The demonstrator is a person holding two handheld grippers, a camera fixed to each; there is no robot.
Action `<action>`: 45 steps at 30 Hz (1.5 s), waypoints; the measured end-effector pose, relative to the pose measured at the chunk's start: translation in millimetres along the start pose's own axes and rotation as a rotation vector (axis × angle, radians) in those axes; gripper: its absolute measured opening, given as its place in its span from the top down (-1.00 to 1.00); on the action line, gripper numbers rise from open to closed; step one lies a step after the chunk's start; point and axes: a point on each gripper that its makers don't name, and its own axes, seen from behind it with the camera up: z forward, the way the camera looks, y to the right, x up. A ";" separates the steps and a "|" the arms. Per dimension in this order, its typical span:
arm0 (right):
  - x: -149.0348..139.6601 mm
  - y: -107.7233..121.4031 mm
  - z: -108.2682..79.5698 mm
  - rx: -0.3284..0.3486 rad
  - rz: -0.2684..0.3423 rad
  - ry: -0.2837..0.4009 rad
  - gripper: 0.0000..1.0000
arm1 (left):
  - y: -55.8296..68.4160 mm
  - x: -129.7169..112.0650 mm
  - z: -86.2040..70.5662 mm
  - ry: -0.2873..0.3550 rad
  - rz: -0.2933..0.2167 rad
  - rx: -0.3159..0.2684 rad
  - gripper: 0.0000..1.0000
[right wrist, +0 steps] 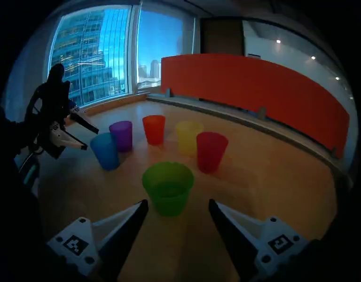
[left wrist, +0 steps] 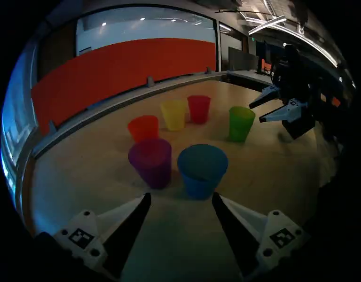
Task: Pour water
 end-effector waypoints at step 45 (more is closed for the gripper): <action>58.6 68.6 -40.2 -0.340 0.173 0.321 -0.99 | -81.9 61.3 -42.0 0.353 -0.202 0.361 -0.93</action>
